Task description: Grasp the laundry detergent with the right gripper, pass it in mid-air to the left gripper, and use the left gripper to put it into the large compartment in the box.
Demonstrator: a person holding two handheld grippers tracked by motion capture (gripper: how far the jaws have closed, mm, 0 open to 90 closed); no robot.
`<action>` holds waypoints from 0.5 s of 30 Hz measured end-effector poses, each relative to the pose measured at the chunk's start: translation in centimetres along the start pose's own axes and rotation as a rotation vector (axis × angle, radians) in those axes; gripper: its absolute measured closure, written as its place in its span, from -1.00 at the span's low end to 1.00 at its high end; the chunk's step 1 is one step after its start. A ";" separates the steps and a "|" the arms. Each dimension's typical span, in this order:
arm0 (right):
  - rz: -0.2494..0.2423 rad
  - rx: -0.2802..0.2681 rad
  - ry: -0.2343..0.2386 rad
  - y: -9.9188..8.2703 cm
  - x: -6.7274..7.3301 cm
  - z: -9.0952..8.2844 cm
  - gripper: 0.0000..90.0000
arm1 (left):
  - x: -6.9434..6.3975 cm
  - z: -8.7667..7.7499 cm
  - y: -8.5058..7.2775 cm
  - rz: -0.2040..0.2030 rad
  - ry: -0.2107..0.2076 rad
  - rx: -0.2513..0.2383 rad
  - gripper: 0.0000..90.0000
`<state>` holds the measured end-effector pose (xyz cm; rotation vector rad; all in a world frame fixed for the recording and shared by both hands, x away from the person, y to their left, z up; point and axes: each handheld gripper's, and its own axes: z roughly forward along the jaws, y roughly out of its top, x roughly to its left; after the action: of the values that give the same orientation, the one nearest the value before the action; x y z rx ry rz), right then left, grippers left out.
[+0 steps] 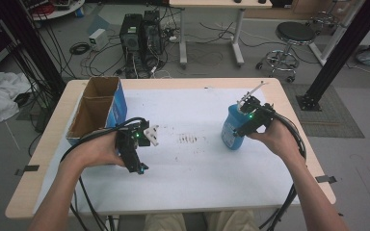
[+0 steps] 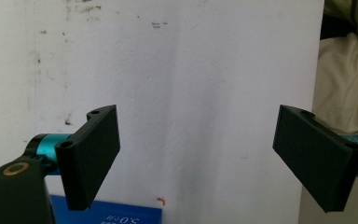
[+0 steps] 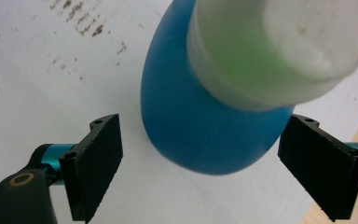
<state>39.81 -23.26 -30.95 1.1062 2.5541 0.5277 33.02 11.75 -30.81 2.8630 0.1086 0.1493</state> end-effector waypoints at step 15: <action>0.117 -0.092 -0.023 -0.1 0.0 0.5 -0.71 | 0.0 0.1 -0.1 -0.002 0.001 -0.001 -0.67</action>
<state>39.96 -23.17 -31.43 1.2267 2.4301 0.6505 33.03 11.83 -30.92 2.8619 0.1122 0.1510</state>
